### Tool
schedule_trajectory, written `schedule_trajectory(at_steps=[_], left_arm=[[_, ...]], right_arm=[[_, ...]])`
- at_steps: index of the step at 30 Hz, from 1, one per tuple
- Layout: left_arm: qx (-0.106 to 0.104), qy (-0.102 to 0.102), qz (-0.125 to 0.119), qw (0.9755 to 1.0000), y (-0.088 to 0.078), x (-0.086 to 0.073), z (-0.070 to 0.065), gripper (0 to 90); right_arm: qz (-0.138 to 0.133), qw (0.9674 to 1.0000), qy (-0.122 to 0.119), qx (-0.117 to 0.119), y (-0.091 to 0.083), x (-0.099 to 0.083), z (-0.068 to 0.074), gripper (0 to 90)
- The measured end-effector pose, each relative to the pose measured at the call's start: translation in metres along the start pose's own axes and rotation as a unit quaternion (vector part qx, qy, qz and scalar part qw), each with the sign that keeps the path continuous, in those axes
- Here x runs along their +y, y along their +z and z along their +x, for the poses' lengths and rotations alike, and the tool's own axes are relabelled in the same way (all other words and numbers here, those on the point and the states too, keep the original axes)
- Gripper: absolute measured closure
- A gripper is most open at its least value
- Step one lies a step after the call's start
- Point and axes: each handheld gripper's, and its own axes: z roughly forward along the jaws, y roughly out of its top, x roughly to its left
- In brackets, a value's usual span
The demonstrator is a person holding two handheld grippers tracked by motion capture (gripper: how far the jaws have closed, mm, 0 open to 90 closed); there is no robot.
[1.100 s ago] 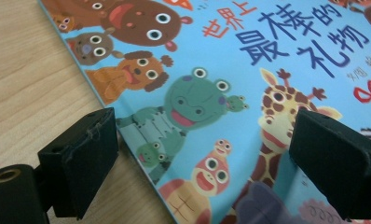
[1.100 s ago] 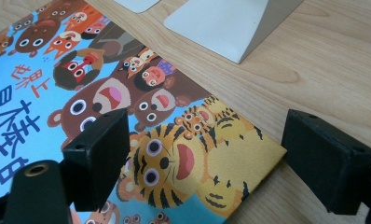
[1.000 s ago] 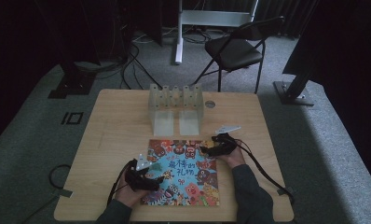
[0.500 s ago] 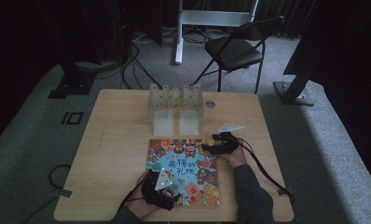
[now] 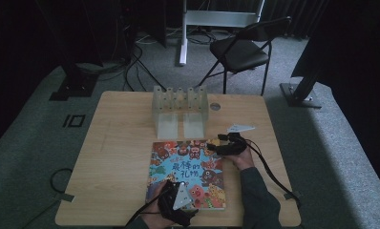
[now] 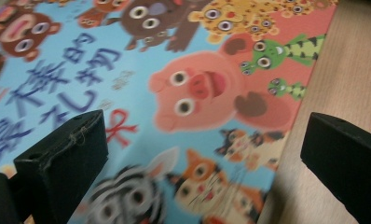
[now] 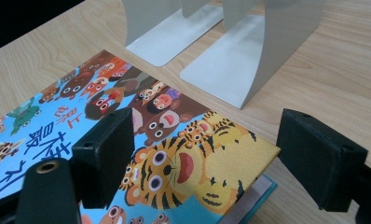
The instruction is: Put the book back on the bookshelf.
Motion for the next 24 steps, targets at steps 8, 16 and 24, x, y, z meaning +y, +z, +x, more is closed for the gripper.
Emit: schedule_trajectory(at_steps=[8,16,24], left_arm=[[0.014,0.021,0.005,0.9997,0.009,0.01,-0.006,1.0],[0.04,0.043,-0.033,0.9978,0.003,0.016,-0.006,3.6],[0.051,0.045,-0.049,0.9965,-0.009,0.019,-0.005,4.2]], right_arm=[[-0.015,0.9999,0.003,0.008,-0.006,0.008,0.003,19.4],[-0.022,0.9998,-0.003,0.003,-0.009,0.013,0.007,19.3],[-0.019,0.9998,-0.009,-0.002,-0.012,0.019,0.016,19.3]])
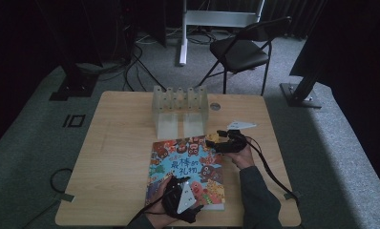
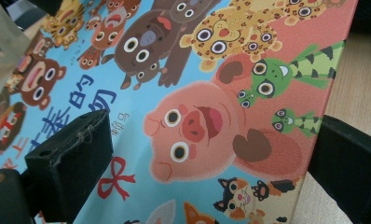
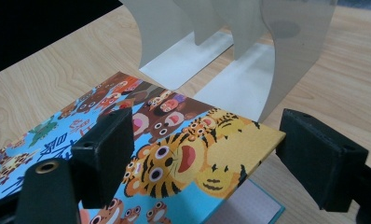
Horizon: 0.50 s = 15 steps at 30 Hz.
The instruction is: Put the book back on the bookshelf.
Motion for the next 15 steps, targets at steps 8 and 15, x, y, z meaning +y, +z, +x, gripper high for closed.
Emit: schedule_trajectory(at_steps=[8,15], left_arm=[[0.006,-0.001,-0.009,0.9999,-0.0074,0.0026,0.0016,4.8],[0.004,-0.005,-0.015,0.9999,-0.0087,0.0031,0.0017,5.4]], right_arm=[[0.024,0.9996,0.016,-0.001,0.0016,0.0003,-0.0031,21.7],[0.039,0.9977,0.017,0.052,0.003,0.0033,0.0015,36.1]])
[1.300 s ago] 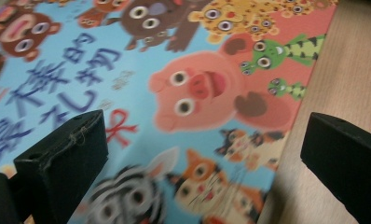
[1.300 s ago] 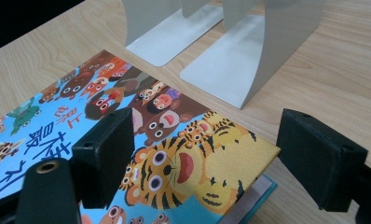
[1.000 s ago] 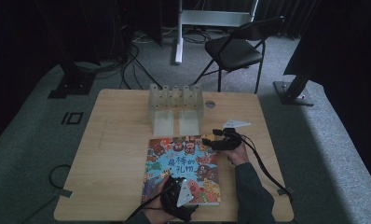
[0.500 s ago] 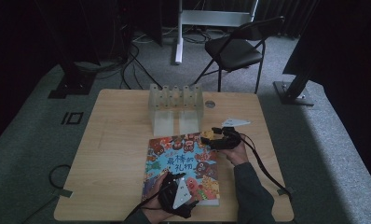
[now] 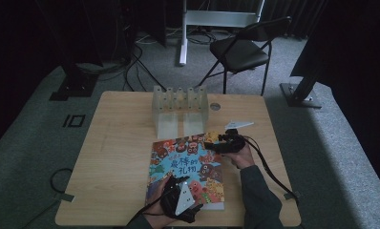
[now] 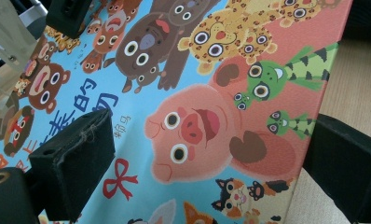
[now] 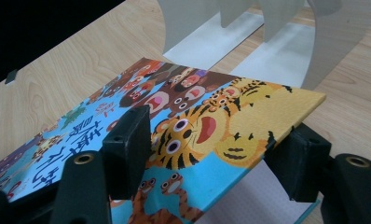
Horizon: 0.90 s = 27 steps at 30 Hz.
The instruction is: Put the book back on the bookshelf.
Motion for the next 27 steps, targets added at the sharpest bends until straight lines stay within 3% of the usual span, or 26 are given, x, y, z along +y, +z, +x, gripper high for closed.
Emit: schedule_trajectory(at_steps=[7,12,17,22,27], left_arm=[[-0.007,-0.007,-0.003,0.9999,0.0,0.0,-0.001,6.9],[-0.01,-0.016,-0.007,0.9998,-0.003,0.0,0.002,6.9],[-0.037,-0.047,-0.009,0.9982,-0.009,-0.006,0.008,12.2],[-0.041,-0.07,-0.01,0.9966,-0.013,-0.016,0.014,12.7],[-0.045,-0.078,-0.003,0.9959,-0.023,-0.024,0.018,13.9]], right_arm=[[0.004,0.9998,0.011,0.015,0.005,0.005,-0.001,39.3],[-0.007,0.9992,0.017,0.036,0.005,0.007,-0.002,47.5],[-0.026,0.998,0.022,0.054,0.002,0.011,-0.001,55.4],[-0.024,0.9979,0.021,0.057,0.001,0.016,0.001,57.8],[-0.021,0.998,0.018,0.057,0.0,0.019,0.002,58.1]])
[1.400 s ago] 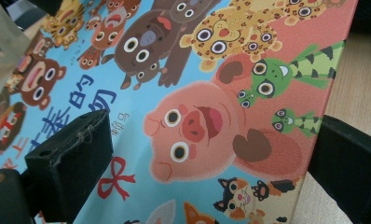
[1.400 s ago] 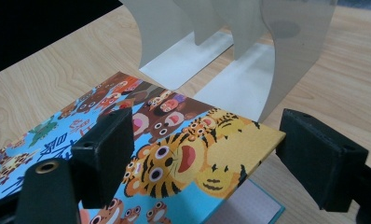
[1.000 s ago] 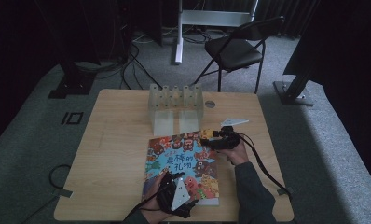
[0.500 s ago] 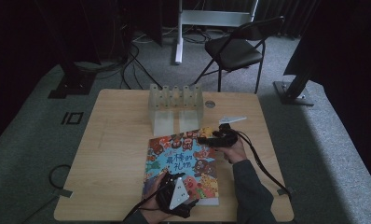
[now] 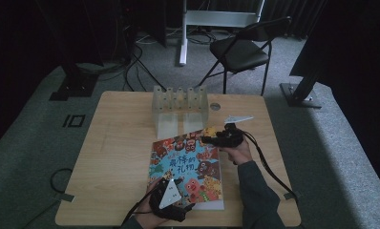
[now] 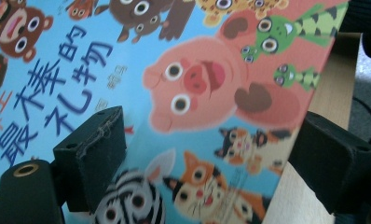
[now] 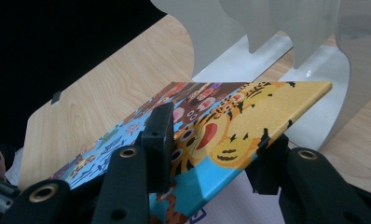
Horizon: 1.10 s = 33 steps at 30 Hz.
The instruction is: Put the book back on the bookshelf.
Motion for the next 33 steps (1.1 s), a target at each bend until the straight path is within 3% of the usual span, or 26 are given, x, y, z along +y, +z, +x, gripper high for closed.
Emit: schedule_trajectory(at_steps=[5,8,11,15,18,29,33], left_arm=[[-0.004,-0.004,-0.019,0.9998,-0.017,-0.008,0.003,17.7],[0.008,-0.021,-0.019,0.9996,-0.029,-0.016,0.012,17.7],[0.014,-0.057,-0.027,0.9979,-0.036,-0.022,0.028,17.7],[0.049,-0.052,-0.02,0.9973,-0.037,-0.025,0.042,17.7],[0.058,-0.057,-0.014,0.9966,-0.035,-0.026,0.055,17.7],[0.078,-0.08,-0.02,0.9935,-0.036,-0.024,0.088,17.8],[0.08,-0.11,-0.032,0.9901,-0.038,-0.029,0.103,18.6]], right_arm=[[0.006,1.0,-0.003,-0.002,0.0,0.003,0.002,58.3],[0.008,0.9999,-0.006,-0.003,0.0,0.006,0.003,58.3],[0.01,0.9999,-0.01,-0.004,0.0,0.008,0.005,58.4],[0.012,0.9998,-0.015,-0.006,0.0,0.011,0.007,58.6],[0.013,0.9998,-0.014,-0.006,0.0,0.013,0.009,59.2],[0.004,0.9998,-0.019,-0.007,-0.003,0.015,0.014,60.3],[-0.005,0.9997,-0.021,-0.01,-0.006,0.017,0.016,61.5]])
